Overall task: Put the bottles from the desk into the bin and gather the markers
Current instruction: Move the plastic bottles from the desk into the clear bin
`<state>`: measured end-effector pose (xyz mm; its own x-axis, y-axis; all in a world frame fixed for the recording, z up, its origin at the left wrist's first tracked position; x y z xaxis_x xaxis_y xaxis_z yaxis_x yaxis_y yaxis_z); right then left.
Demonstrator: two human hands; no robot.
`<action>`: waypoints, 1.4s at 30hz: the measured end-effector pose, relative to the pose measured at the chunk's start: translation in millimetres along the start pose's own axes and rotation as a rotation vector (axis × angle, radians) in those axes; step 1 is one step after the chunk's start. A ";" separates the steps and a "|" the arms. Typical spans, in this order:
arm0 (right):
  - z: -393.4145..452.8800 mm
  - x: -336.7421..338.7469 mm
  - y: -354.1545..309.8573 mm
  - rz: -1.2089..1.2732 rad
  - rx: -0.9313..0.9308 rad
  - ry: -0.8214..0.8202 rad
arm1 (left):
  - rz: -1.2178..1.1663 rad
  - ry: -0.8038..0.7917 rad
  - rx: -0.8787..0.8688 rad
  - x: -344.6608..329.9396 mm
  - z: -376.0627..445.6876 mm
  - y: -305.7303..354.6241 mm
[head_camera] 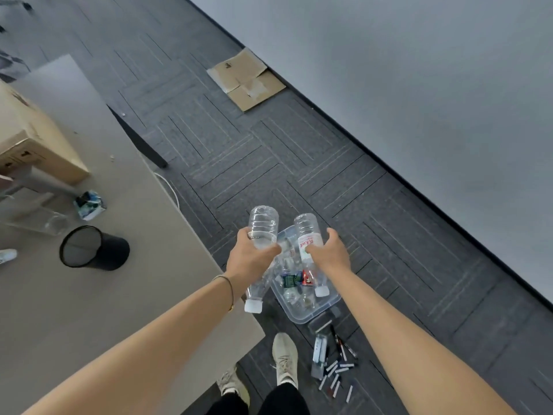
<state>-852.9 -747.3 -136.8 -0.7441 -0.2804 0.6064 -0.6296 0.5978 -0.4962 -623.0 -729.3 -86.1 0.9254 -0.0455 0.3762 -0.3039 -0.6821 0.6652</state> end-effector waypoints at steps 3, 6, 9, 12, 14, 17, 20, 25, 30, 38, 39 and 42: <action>8.6 4.5 10.0 0.011 -0.017 0.001 | -0.013 -0.021 0.029 -15.0 18.2 -4.1; 12.6 13.7 20.1 0.012 -0.011 0.001 | -0.022 -0.055 0.082 -31.0 31.7 -11.4; 14.0 22.6 30.1 -0.001 -0.005 -0.005 | 0.010 -0.081 0.121 -45.2 39.9 -16.0; 15.2 27.4 38.6 -0.002 -0.005 -0.010 | 0.061 -0.072 0.113 -53.4 48.4 -16.5; 14.8 29.4 40.4 0.001 -0.003 -0.017 | 0.100 -0.070 0.092 -58.5 53.0 -15.7; 14.3 29.7 39.3 -0.004 0.009 -0.030 | 0.135 -0.091 0.106 -66.3 55.7 -13.6; 12.9 30.1 35.4 -0.015 0.033 -0.036 | 0.169 -0.091 0.087 -68.7 58.4 -8.7; 7.7 30.8 26.4 -0.038 0.068 -0.064 | 0.233 -0.094 0.043 -65.1 55.0 -2.5; -1.3 34.2 11.9 -0.049 0.108 -0.065 | 0.271 -0.082 0.010 -55.7 45.0 5.0; -33.4 28.7 -41.0 -0.101 0.224 -0.077 | 0.302 -0.018 -0.048 -17.1 13.2 14.7; -38.2 25.9 -50.3 -0.108 0.244 -0.083 | 0.304 -0.008 -0.053 -10.5 8.7 15.9; -56.6 12.2 -85.4 -0.133 0.315 -0.114 | 0.297 0.045 -0.055 20.1 -9.4 15.6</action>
<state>-795.6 -759.3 -51.8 -0.6603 -0.4324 0.6140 -0.7471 0.2948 -0.5957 -611.2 -734.0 -62.1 0.7835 -0.2035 0.5871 -0.5726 -0.6033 0.5551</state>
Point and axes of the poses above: each hand's wrist, its own z-axis towards the middle knuckle, its own x-axis out of the back of the hand, y = z × x, the point moved 10 cm from there along z, towards the middle knuckle, and after that the axes turned 5 degrees about -z, right-handed, at the moved point
